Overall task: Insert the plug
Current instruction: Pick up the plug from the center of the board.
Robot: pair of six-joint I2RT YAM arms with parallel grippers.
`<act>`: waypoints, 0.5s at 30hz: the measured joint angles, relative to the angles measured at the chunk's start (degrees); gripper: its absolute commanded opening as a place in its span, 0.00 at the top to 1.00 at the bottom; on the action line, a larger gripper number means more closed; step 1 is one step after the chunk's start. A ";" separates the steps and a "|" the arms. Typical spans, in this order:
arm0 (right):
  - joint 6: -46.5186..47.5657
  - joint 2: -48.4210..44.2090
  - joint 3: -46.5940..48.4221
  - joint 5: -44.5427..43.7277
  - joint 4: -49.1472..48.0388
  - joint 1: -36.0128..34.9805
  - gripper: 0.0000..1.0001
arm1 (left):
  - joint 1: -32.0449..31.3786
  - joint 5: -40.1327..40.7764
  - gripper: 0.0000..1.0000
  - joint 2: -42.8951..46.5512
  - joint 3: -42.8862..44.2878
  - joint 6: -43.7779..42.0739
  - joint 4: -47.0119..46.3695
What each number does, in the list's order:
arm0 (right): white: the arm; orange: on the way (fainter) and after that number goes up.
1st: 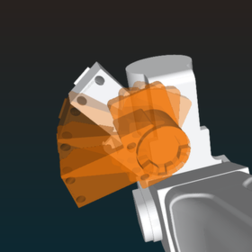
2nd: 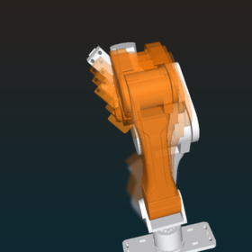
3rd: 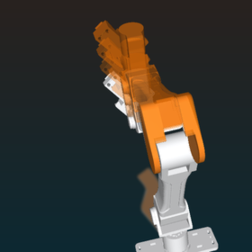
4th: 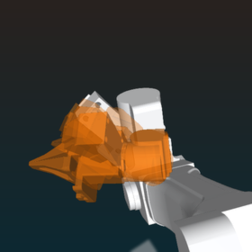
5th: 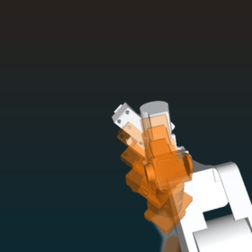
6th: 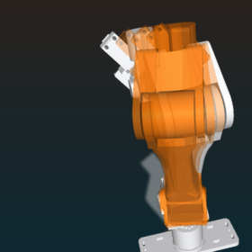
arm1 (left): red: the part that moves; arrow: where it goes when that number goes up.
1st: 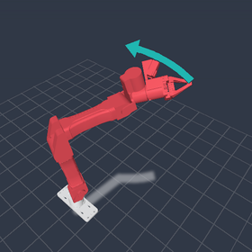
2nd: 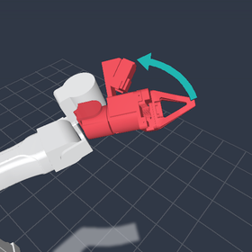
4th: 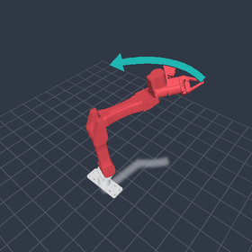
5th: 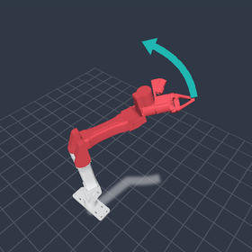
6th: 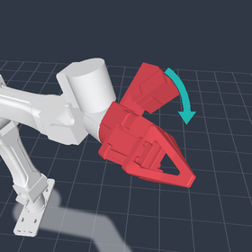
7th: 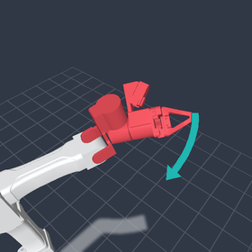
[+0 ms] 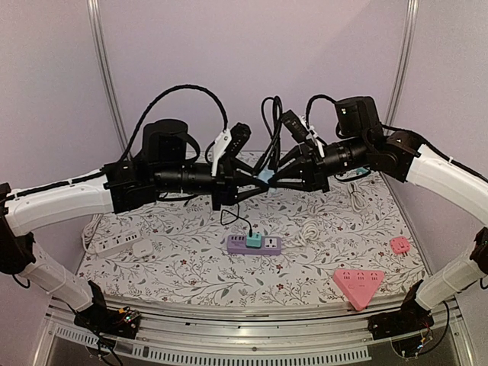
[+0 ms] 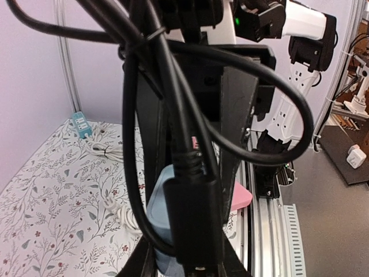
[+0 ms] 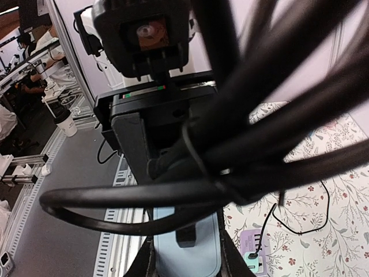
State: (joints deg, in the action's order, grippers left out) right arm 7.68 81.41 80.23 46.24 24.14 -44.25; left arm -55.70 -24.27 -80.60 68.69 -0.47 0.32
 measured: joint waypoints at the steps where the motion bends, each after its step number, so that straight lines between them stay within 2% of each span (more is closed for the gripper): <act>1: 0.55 -0.02 0.04 0.26 0.20 0.00 1.00 | 0.02 -0.26 1.00 0.00 -0.04 0.61 0.02; 3: 1.22 0.00 0.07 0.90 0.35 0.02 1.00 | 0.04 -0.37 0.99 0.00 -0.07 0.74 -0.04; 4: 1.42 0.00 0.07 0.96 0.39 0.02 1.00 | 0.04 -0.42 0.75 0.00 -0.07 0.72 -0.04; 5: 1.51 0.00 0.07 1.01 0.39 0.02 1.00 | 0.04 -0.42 0.43 0.00 -0.07 0.68 -0.07; 6: 1.64 0.00 0.07 1.01 0.39 0.02 1.00 | 0.04 -0.33 0.19 0.00 -0.07 0.59 -0.04; 7: 1.84 0.00 0.07 0.92 0.42 0.02 1.00 | 0.04 -0.09 0.06 0.00 -0.07 0.28 -0.04; 8: 1.86 0.00 0.00 0.68 0.44 0.09 1.00 | 0.04 0.42 0.01 0.02 -0.20 -0.13 0.00; 9: 2.10 0.00 -0.28 0.42 0.42 0.15 1.00 | 0.00 1.27 0.01 0.04 -0.33 -0.42 -0.11; 15: 7.45 -0.46 -11.61 -3.45 -1.88 4.22 1.00 | 2.05 7.89 0.01 5.20 -7.41 0.26 -1.14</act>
State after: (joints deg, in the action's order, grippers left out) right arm 15.14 80.95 68.62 42.78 22.26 -40.03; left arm -53.65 -16.38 -75.40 61.28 -0.21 -0.82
